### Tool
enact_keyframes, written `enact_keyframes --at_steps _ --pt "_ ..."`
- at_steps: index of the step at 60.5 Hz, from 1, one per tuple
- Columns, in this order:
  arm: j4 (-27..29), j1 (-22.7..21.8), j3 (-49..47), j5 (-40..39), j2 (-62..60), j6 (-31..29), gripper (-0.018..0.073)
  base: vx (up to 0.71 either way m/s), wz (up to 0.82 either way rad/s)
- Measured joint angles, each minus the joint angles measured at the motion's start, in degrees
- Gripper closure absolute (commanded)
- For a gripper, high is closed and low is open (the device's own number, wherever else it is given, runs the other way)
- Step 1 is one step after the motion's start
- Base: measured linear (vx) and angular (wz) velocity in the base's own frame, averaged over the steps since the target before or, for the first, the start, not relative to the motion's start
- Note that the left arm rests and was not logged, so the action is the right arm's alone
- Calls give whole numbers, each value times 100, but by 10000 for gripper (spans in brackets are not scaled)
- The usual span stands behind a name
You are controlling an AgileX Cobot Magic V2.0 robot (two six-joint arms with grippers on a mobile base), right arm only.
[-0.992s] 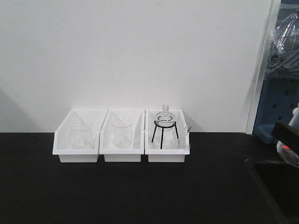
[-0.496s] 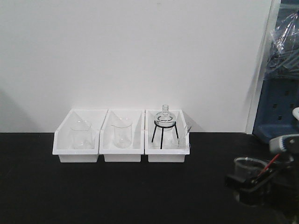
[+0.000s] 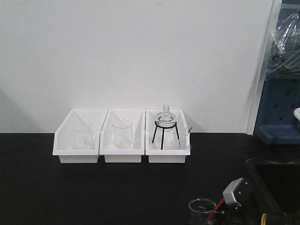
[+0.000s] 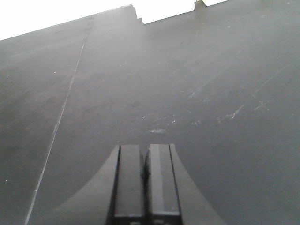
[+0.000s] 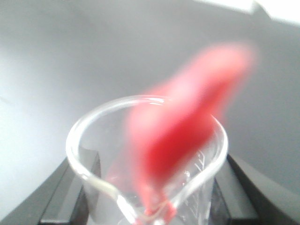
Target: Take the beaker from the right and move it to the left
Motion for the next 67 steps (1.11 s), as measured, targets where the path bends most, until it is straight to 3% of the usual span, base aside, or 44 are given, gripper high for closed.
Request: enact_keyframes --at_steps 9,17,44,53,67 --pt "291 0 -31 -675 550 -1083 560 0 0" --pt "508 0 -31 -797 959 -1793 560 0 0" --pt "1195 0 -90 -986 1592 -2388 537 0 0" --pt "1201 0 -93 -1004 1601 -2415 461 0 0" --pt "1178 0 -93 -1004 1601 -2420 184 0 0"
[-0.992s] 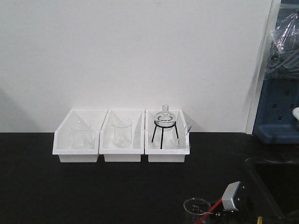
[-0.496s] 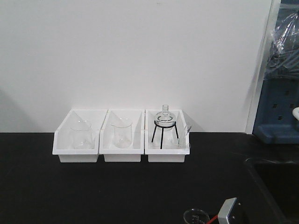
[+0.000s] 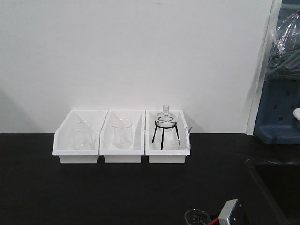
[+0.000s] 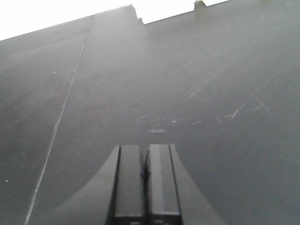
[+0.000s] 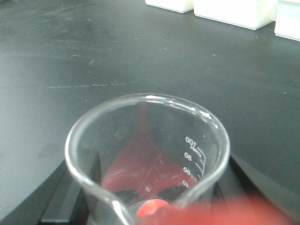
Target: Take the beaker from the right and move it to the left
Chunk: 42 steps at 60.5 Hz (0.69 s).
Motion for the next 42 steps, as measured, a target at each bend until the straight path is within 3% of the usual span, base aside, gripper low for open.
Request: enact_keyframes --at_steps 10,17,29,42 --pt "-18 0 0 14 0 0 -47 0 0" --pt "-48 0 5 95 4 179 -124 0 0" --pt "-357 0 5 431 -232 674 -118 0 0" --pt "-1228 0 5 1692 -925 1567 -26 0 0"
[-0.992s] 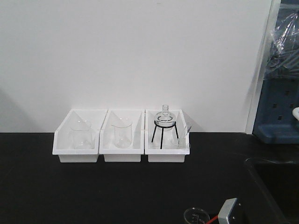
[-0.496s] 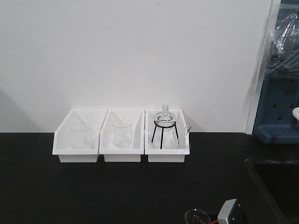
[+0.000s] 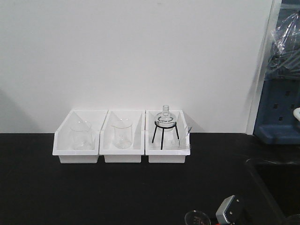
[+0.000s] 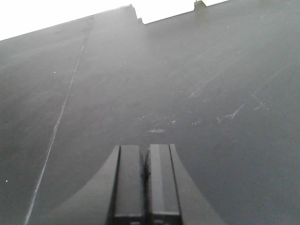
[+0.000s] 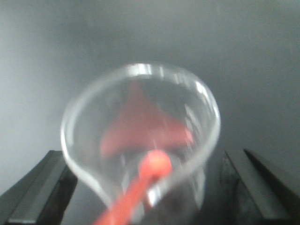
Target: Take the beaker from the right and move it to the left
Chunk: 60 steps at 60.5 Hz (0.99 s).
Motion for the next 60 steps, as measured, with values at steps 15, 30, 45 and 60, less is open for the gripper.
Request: enact_keyframes --at_steps 15,30,45,60 --pt "-1525 0 38 1259 -1124 1495 81 0 0" --pt "-2596 0 56 1478 -2647 3318 137 0 0" --pt "-2661 0 71 1671 -4265 4009 247 0 0" --pt "-2692 0 102 1992 -6063 5591 574 0 0"
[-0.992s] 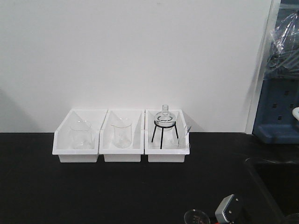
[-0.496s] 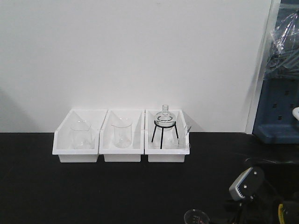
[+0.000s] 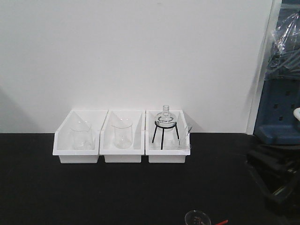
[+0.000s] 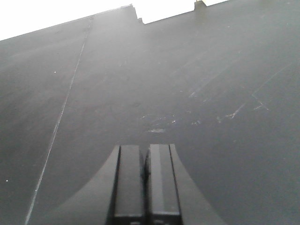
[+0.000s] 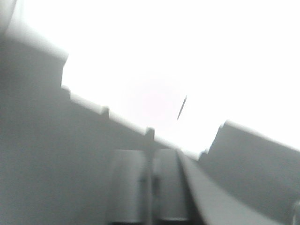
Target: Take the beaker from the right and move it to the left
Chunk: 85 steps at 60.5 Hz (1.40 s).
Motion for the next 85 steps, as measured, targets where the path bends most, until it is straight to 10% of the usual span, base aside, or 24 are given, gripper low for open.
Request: enact_keyframes --at_steps 14,47,52,65,71,85 --pt "29 0 0 736 -1385 1153 568 0 0" --pt "116 0 0 856 -2425 901 567 0 0" --pt "997 0 0 1241 -2425 -495 567 0 0" --pt "6290 -6 -18 4117 -2425 -6042 567 0 0" --pt "7900 -6 15 5480 -2395 -8203 567 0 0" --pt "9786 -6 68 5892 -2236 -10037 567 0 0"
